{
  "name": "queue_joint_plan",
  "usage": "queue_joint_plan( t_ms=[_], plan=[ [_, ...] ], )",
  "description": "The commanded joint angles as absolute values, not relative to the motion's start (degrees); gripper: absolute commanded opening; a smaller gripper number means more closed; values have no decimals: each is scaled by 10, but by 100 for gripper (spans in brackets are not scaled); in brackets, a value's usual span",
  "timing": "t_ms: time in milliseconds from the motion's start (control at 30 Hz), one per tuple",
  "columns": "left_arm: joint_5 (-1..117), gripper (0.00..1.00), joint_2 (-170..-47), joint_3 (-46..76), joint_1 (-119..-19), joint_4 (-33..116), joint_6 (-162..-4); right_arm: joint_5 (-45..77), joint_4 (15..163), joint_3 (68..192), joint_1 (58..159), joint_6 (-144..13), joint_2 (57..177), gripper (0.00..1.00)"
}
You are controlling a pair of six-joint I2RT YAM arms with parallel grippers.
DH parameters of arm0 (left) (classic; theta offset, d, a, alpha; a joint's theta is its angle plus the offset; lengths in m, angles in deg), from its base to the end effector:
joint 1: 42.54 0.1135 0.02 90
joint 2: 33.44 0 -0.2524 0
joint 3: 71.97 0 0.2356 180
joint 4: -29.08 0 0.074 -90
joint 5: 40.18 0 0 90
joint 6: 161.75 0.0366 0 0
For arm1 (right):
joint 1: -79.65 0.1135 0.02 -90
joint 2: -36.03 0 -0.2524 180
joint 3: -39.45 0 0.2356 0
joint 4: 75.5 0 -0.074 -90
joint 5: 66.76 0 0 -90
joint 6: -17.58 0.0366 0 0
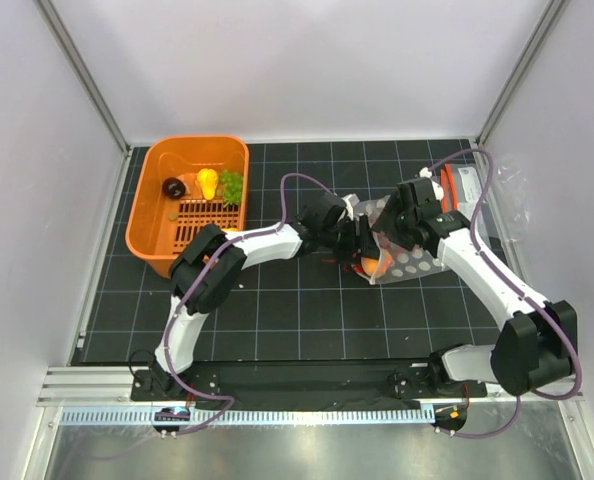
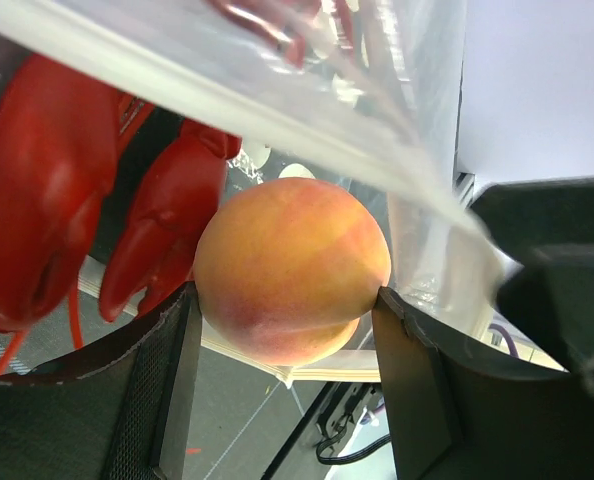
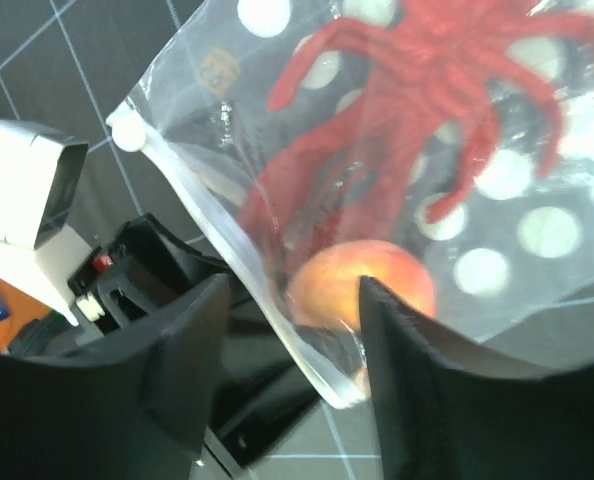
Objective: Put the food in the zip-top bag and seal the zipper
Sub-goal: Place the fake fruit in the zipper food storage bag.
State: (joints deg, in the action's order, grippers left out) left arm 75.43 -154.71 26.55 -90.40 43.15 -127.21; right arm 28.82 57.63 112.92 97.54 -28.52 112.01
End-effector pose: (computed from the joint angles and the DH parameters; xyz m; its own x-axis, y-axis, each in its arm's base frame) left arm 0.2928 -0.3472 0.1740 -0.9700 -0.0351 -0.2405 0.1795 0.5636 -0.8063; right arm 0.2543 0.0784 0.2642 -0.6907 0.5022 -0.5203 0.3240 0.8582 0.3983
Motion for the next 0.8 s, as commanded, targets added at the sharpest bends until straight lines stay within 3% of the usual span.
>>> queue_joint_plan(
  t_ms=[0,100,400,767],
  plan=[
    [761,0,-1541,267,-905,389,-1271,316,563,1127,980,-303,1066,63],
    [752,0,-1536,269,-906,399,-1253,340,536,1122,974,-318,1036,69],
    [736,1,-1518,300,-907,437,-1212,335,512,1083,897,-315,1006,66],
    [747,1,-1548,330,-907,423,-1238,347,512,1119,779,-321,1117,66]
  ],
)
